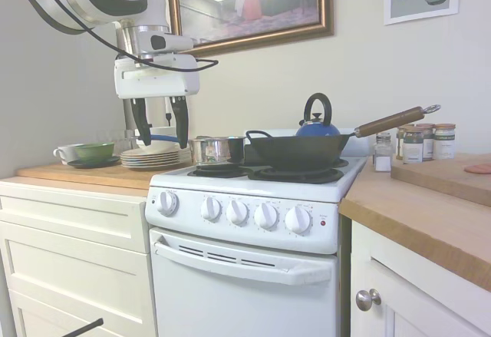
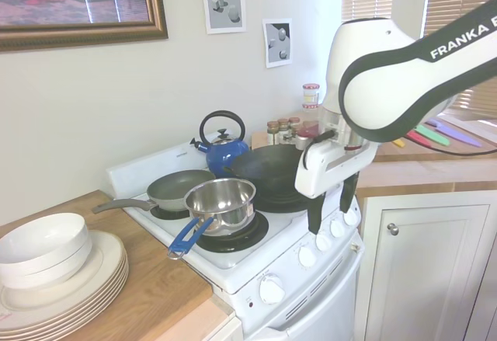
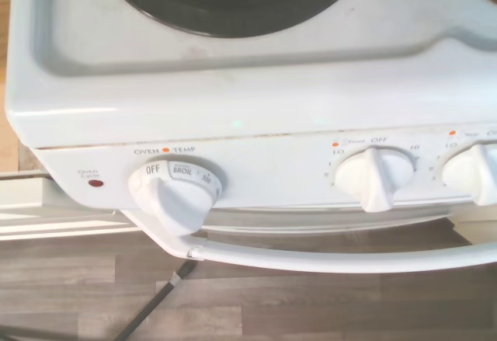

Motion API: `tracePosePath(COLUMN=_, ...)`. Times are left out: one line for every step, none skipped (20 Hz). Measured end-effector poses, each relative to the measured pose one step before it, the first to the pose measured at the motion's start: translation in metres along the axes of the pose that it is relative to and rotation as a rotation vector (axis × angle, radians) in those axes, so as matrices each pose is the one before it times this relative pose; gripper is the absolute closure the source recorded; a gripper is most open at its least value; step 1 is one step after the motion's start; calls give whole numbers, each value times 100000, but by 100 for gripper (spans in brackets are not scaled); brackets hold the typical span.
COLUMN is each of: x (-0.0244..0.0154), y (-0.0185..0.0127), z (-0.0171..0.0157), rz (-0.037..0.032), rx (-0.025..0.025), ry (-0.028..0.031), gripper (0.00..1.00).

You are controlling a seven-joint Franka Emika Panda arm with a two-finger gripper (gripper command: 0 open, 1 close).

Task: Turn on the stove on the top left

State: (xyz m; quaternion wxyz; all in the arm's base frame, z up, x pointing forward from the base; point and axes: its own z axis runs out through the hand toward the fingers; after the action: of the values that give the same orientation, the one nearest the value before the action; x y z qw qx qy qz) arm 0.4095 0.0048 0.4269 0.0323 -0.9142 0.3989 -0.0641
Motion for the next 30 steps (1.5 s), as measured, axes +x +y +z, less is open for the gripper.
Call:
tracePosePath(x=8, y=0, z=57, rz=-64, rx=-120, ry=-67, gripper=0)
tracePosePath(x=54, y=41, z=79, rz=-309, rx=-121, ry=-152, gripper=0)
tracePosePath(x=120, y=98, z=93, rz=1, rx=-47, ry=-160, gripper=0)
tracePosePath(x=256, y=245, z=233, rz=-115, rx=-163, ry=-258, gripper=0)
tracePosePath(x=318, y=302, z=384, rz=68, rx=-279, ry=-395, gripper=0)
tracePosePath(x=407, y=286, z=439, rz=189, rx=-165, ry=-404, gripper=0)
tracePosePath(x=453, y=266, z=500, rz=-172, rx=-371, ry=-360, gripper=0)
tracePosePath(x=430, y=176, z=576, rz=-261, rx=-501, ry=24, gripper=0)
tracePosePath(x=331, y=67, z=694, rz=-280, rx=-753, ry=-13, gripper=0)
tracePosePath(x=262, y=-21, z=736, rz=-149, rx=-590, ry=-294, gripper=0)
tracePosePath(x=291, y=-47, z=762, rz=-154, rx=-596, ry=-200, gripper=0)
tracePosePath(x=310, y=-31, z=750, rz=-198, rx=-709, ry=-204, gripper=100)
tracePosePath(x=331, y=-11, z=667, rz=-87, rx=-582, ry=-350, gripper=100)
tracePosePath(x=436, y=49, z=613, rz=63, rx=-343, ry=-135, gripper=100)
tracePosePath(x=434, y=165, z=558, rz=96, rx=-355, ry=-42, gripper=100)
tracePosePath(x=407, y=151, z=427, rz=2, rx=-110, ry=27, gripper=100)
tracePosePath(x=379, y=133, z=317, rz=25, rx=-105, ry=103, gripper=100)
tracePosePath(x=349, y=109, z=221, rz=179, rx=-118, ry=303, gripper=100)
tracePosePath(x=318, y=37, z=133, rz=-10, rx=-165, ry=469, gripper=100)
tracePosePath(x=296, y=11, z=67, rz=-260, rx=-187, ry=697, gripper=100)
tracePosePath(x=245, y=53, z=122, rz=-183, rx=-219, ry=713, gripper=100)
tracePosePath(x=253, y=33, z=90, rz=-99, rx=-169, ry=949, gripper=100)
tracePosePath(x=181, y=75, z=86, rz=-34, rx=-95, ry=541, gripper=100)
tracePosePath(x=131, y=70, z=104, rz=-44, rx=-230, ry=302, gripper=100)
tracePosePath(x=87, y=24, z=73, rz=-15, rx=-242, ry=270, gripper=100)
tracePosePath(x=53, y=-26, z=20, rz=74, rx=-229, ry=302, gripper=100)
tracePosePath(x=85, y=-72, z=2, rz=-36, rx=-268, ry=333, gripper=100)
tracePosePath(x=73, y=-72, z=37, rz=92, rx=-241, ry=176, gripper=100)
tracePosePath(x=28, y=-55, z=67, rz=171, rx=-180, ry=31, gripper=100)
tracePosePath(x=44, y=-60, z=58, rz=184, rx=-131, ry=60, gripper=100)
